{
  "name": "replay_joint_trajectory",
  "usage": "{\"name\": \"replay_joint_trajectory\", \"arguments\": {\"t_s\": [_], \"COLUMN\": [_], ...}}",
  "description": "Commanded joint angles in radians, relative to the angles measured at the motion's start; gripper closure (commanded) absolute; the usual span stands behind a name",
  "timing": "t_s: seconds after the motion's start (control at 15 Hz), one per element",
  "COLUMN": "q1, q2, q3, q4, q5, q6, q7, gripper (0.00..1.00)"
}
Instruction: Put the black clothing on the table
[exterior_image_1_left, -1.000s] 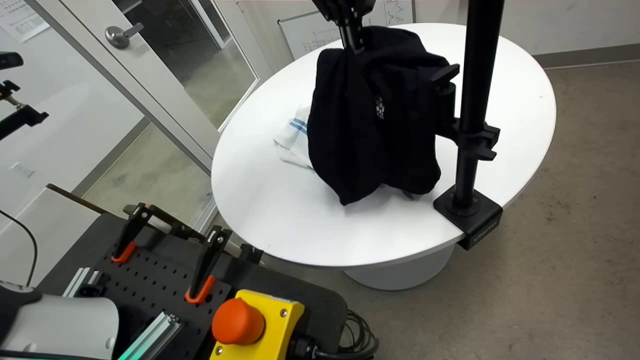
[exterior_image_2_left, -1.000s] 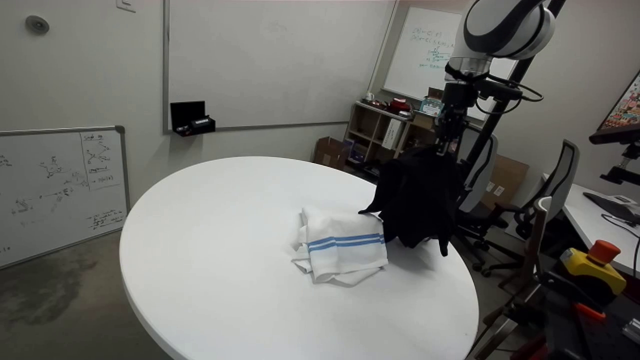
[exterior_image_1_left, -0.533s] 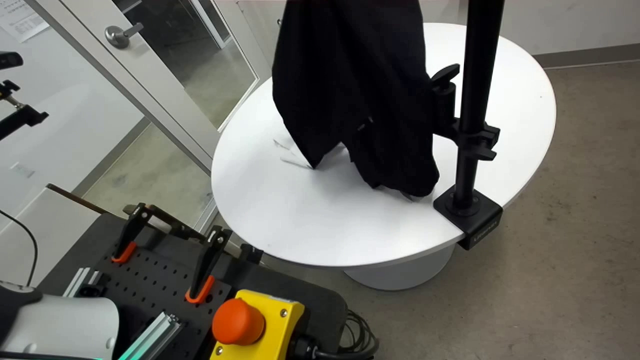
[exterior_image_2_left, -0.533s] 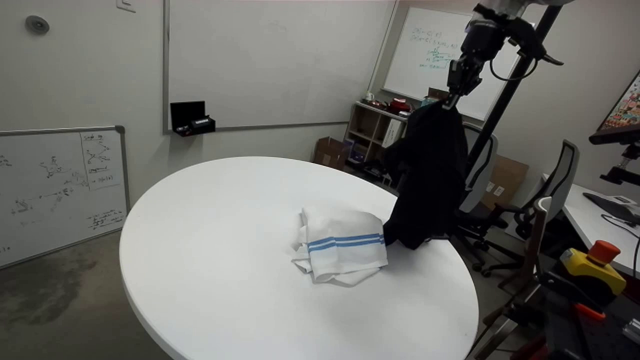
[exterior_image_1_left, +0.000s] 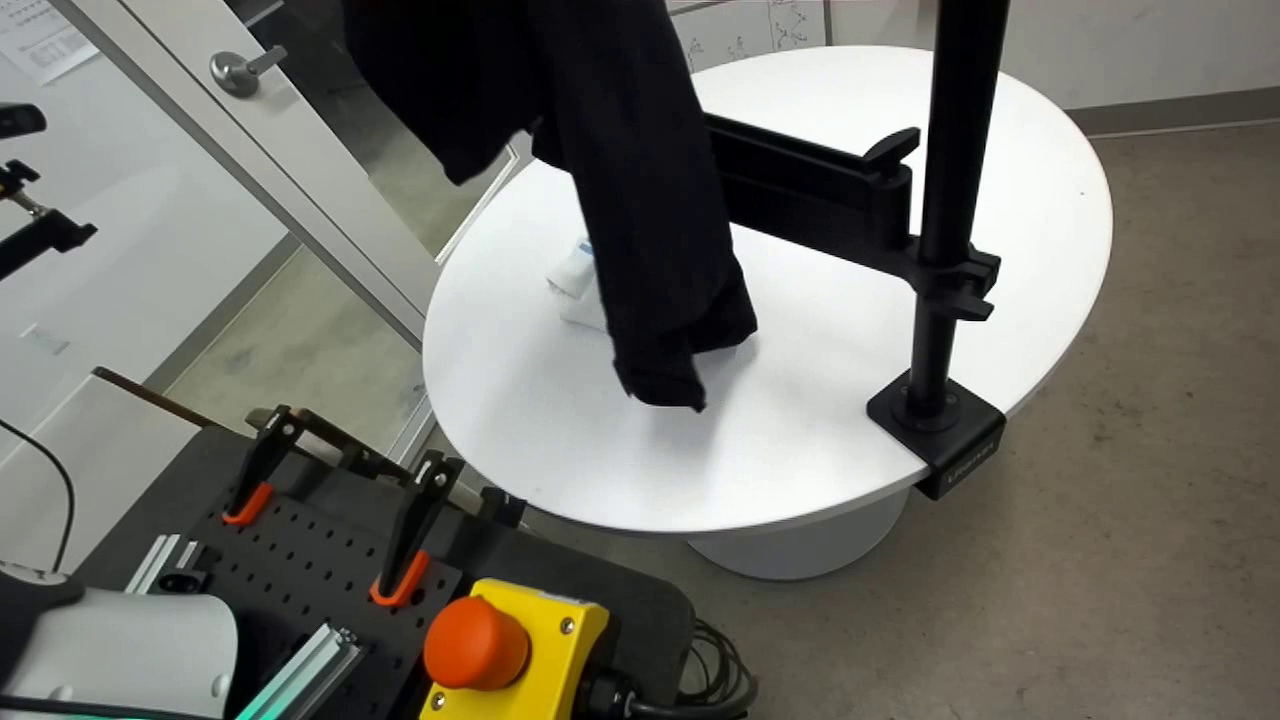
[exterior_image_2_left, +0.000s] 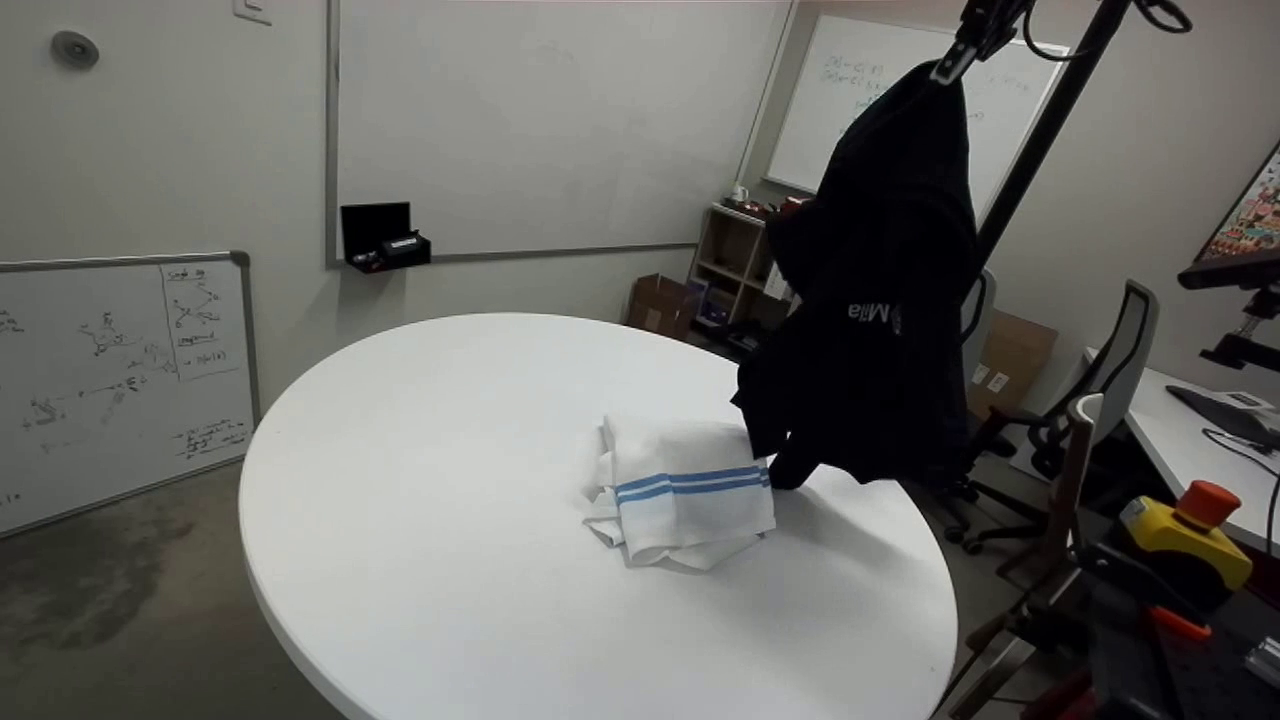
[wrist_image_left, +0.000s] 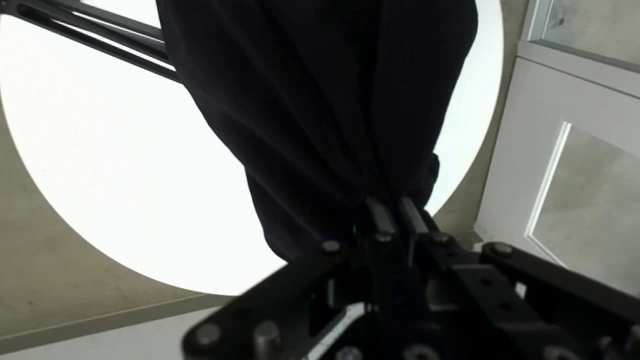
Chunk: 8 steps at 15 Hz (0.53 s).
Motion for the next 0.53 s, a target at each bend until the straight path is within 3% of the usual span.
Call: {"name": "replay_joint_trajectory", "arguments": {"t_s": [0.0, 0.47], "q1": [0.064, 0.182], "q2": [-0.132, -0.233], "q3": [-0.005, 0.030], "q4": [-0.056, -0.119], "q5": [0.035, 0.008], "q6": [-0.061, -0.132], "q7": [-0.076, -0.089], "gripper": [0.98, 0.98]}}
